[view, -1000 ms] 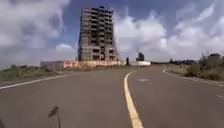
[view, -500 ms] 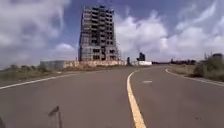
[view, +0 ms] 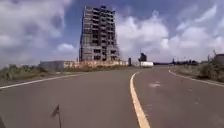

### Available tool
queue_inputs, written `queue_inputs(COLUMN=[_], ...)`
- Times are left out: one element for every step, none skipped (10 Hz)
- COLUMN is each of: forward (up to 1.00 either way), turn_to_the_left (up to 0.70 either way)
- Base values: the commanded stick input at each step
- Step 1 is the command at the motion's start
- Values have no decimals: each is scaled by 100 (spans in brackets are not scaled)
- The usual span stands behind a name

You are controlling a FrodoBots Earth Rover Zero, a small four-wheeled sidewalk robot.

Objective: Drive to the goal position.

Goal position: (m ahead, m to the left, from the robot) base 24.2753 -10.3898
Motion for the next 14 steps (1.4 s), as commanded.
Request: queue_inputs(forward=[100,100,100,100,100,100,100,100,100,100,100,100,100,100], turn_to_the_left=[0,0,0,0,0,0,0,0,0,0,0,0,-15,-36])
